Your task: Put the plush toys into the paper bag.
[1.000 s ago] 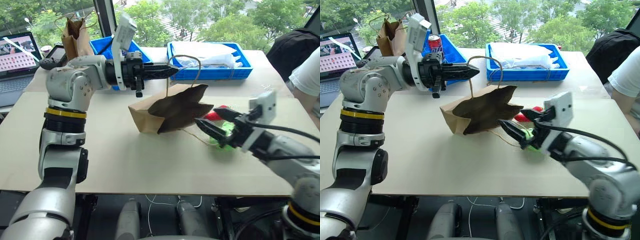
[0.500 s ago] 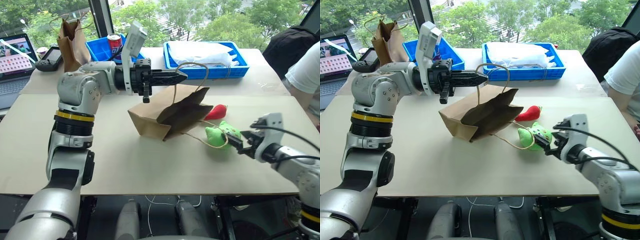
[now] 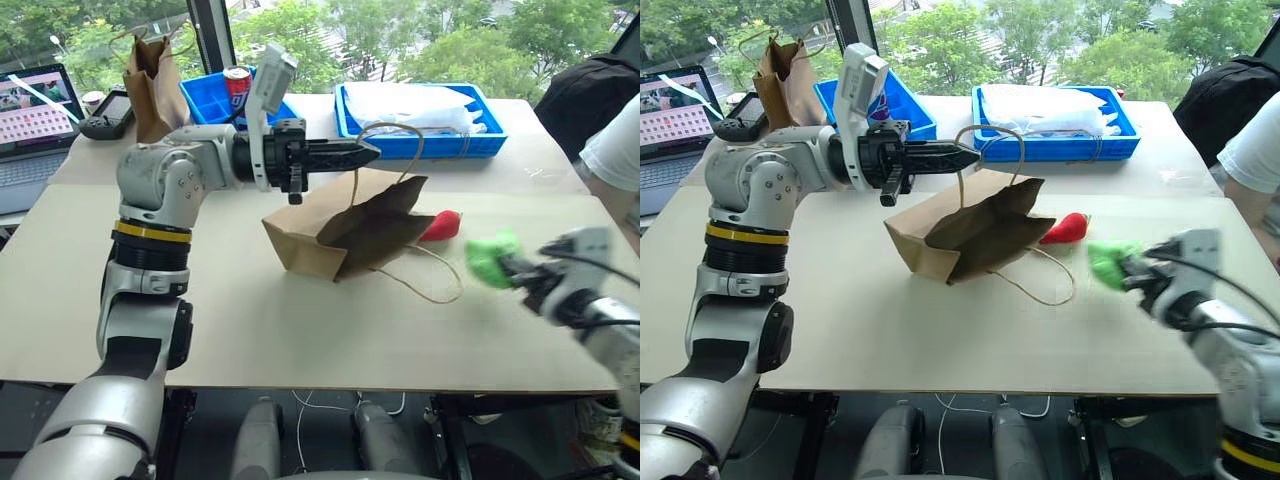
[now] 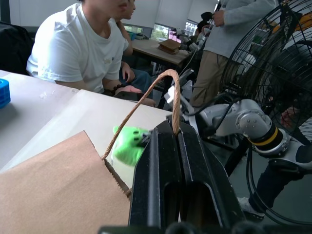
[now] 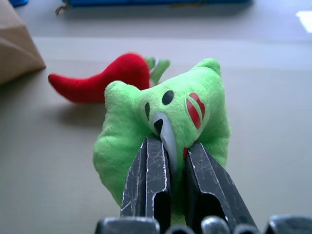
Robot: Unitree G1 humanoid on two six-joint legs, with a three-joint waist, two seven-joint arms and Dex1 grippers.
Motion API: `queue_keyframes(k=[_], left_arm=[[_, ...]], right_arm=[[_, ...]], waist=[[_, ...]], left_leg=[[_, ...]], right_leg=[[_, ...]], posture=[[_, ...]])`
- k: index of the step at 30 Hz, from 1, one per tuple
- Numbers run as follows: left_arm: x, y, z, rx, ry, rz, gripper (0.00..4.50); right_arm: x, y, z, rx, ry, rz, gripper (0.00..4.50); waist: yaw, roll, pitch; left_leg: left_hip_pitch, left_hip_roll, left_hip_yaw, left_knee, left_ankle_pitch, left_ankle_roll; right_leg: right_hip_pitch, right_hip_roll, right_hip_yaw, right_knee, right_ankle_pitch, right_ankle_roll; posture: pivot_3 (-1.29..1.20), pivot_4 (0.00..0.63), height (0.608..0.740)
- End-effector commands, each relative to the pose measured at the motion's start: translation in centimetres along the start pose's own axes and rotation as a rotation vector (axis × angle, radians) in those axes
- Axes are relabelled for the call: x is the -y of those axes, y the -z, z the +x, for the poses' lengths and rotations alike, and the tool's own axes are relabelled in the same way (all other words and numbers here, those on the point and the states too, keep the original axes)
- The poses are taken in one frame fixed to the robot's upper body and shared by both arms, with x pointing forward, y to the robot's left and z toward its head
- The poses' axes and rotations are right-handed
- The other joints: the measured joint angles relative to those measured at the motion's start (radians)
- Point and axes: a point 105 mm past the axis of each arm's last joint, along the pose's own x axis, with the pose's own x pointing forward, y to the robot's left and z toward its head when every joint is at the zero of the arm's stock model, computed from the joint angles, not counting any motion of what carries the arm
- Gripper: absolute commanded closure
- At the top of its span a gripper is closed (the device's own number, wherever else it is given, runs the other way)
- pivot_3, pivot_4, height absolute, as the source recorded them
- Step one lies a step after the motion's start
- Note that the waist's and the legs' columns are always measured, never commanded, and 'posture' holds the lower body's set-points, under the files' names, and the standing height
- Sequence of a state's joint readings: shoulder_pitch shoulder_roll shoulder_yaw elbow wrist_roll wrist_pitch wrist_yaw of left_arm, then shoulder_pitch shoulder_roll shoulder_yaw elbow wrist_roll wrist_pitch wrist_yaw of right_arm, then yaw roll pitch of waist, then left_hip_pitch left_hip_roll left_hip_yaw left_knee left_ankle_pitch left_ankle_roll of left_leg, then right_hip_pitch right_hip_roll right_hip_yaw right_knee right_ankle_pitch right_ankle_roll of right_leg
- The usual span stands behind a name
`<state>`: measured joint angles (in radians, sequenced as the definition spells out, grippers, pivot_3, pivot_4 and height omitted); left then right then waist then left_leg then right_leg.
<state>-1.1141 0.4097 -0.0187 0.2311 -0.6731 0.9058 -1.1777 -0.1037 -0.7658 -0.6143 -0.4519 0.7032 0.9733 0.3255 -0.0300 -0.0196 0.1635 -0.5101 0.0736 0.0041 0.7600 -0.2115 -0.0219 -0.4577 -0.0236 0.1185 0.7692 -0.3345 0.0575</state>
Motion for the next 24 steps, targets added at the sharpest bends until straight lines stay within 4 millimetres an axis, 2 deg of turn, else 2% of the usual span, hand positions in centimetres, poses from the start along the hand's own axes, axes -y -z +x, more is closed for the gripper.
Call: queue_keyframes(k=[1, 4, 8, 15, 19, 22, 24], left_arm=[[1.3, -1.4, 1.3, 0.023, 0.071, 0.038, 4.50], [1.2, -1.5, 1.6, 0.024, 0.076, 0.033, 4.50], [1.1, -1.7, 1.8, 0.028, 0.081, 0.029, 4.50], [1.0, -1.7, 1.8, 0.028, 0.077, 0.033, 4.50], [1.1, -1.8, 1.9, 0.030, 0.077, 0.041, 4.50], [0.9, -2.5, 1.8, 0.043, 0.058, 0.068, 4.50], [0.8, -2.9, 1.7, 0.053, 0.050, 0.074, 4.50]], right_arm=[[-2.9, -5.0, -1.7, 0.128, -0.146, -0.068, 4.49], [-6.2, -6.3, -2.0, 0.140, -0.280, -0.089, 4.49], [-9.0, -6.3, -1.8, 0.127, -0.373, -0.076, 4.49], [-14.1, -3.7, 0.3, 0.036, -0.492, -0.066, 4.49], [-16.4, -2.7, 1.6, -0.015, -0.551, -0.149, 4.49], [-18.8, -1.8, 3.1, -0.037, -0.604, -0.207, 4.49], [-19.6, -1.5, 3.9, -0.030, -0.615, -0.220, 4.49]], waist=[[-0.007, 0.000, 0.000], [-0.014, 0.000, 0.000], [-0.013, 0.000, 0.000], [-0.012, 0.000, 0.000], [-0.012, 0.000, 0.000], [-0.014, 0.000, 0.000], [-0.013, 0.000, 0.001]], left_leg=[[0.000, 0.000, 0.000, 0.000, 0.000, 0.000], [0.001, 0.000, -0.001, 0.000, 0.000, 0.000], [0.000, 0.000, -0.001, -0.001, 0.000, 0.001], [0.000, -0.001, -0.001, -0.001, 0.000, 0.001], [0.000, -0.001, -0.001, -0.002, 0.001, 0.001], [0.000, -0.001, -0.001, -0.002, 0.001, 0.001], [0.000, -0.001, -0.001, -0.004, 0.001, 0.001]], right_leg=[[0.000, 0.000, 0.000, 0.000, 0.000, 0.000], [0.000, 0.000, 0.000, 0.001, 0.000, 0.000], [0.000, 0.000, 0.000, 0.000, 0.000, 0.000], [0.000, 0.000, 0.001, -0.001, 0.000, -0.001], [0.000, 0.000, 0.001, -0.001, 0.002, -0.003], [0.000, 0.000, 0.001, -0.001, 0.002, -0.003], [-0.001, 0.000, 0.001, -0.001, 0.002, -0.003]], posture=[[0.00, 0.150, 0.665], [0.00, 0.150, 0.665], [0.00, 0.150, 0.665], [0.00, 0.150, 0.665], [0.00, 0.150, 0.665], [0.00, 0.150, 0.665], [0.00, 0.150, 0.665]])
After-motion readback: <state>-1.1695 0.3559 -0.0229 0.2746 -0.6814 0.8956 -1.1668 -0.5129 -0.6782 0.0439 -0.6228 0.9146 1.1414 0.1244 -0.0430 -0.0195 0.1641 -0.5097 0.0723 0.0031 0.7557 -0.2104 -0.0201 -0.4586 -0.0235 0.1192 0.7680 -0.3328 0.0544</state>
